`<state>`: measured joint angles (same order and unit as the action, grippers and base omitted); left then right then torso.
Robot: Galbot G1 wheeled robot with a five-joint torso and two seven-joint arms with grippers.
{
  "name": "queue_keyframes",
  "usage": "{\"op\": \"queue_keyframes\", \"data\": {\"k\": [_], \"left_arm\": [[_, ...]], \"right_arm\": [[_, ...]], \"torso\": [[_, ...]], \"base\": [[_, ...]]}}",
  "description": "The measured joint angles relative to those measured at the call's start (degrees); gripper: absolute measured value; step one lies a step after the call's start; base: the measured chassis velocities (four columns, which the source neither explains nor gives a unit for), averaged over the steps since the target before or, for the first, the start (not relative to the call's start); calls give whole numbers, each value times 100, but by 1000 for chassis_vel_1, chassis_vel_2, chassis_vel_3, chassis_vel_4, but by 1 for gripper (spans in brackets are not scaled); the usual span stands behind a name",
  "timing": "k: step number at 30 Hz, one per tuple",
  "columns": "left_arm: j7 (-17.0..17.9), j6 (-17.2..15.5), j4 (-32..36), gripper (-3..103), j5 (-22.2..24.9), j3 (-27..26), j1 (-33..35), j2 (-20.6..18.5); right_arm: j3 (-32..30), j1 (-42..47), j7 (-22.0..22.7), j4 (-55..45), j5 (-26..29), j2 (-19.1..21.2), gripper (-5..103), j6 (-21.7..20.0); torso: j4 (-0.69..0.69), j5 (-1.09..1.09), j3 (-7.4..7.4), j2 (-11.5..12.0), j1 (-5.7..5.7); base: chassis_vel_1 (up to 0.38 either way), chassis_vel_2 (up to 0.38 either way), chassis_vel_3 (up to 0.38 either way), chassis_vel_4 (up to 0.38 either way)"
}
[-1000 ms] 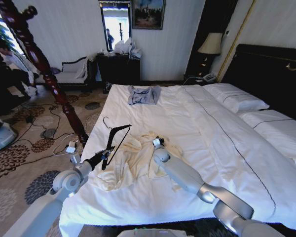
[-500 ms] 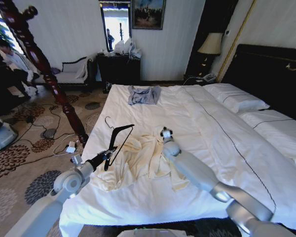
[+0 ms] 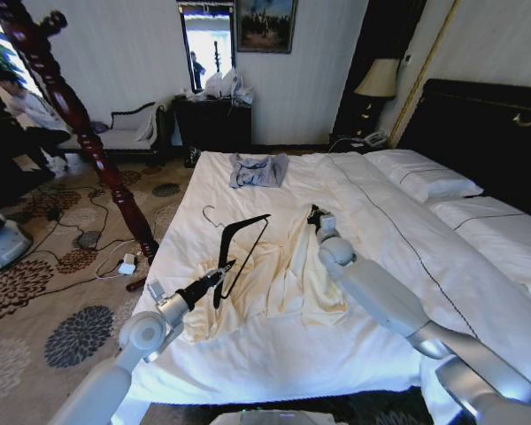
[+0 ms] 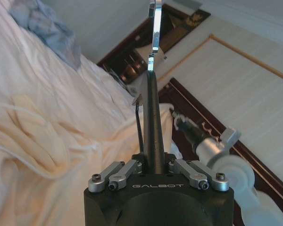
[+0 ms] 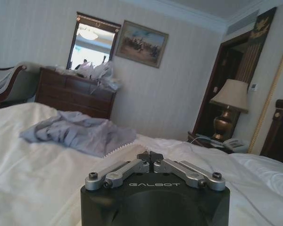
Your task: Pick up the clothes from the bed and hang them on the clothes hanger.
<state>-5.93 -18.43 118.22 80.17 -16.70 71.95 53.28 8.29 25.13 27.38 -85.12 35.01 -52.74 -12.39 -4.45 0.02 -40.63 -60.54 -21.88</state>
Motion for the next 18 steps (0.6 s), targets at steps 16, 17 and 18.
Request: {"op": "queue_keyframes", "data": {"k": [16,17,18], "left_arm": [[10,14,-290,18,-271,1053,-266,180],[12,17,-320,18,-266,1016,-292,209],[17,21,-343,18,-237,958,-317,232]], "right_arm": [[-483,126,-406,-610,250,322,0,644],[-515,150,-433,-692,261,351,0,663],[-548,172,-458,-772,280,383,0,683]], "torso": [[0,-2,0,0,0],[0,-3,0,0,0],[0,-2,0,0,0]], "base": [[0,0,0,0],[0,0,0,0],[0,0,0,0]]}}
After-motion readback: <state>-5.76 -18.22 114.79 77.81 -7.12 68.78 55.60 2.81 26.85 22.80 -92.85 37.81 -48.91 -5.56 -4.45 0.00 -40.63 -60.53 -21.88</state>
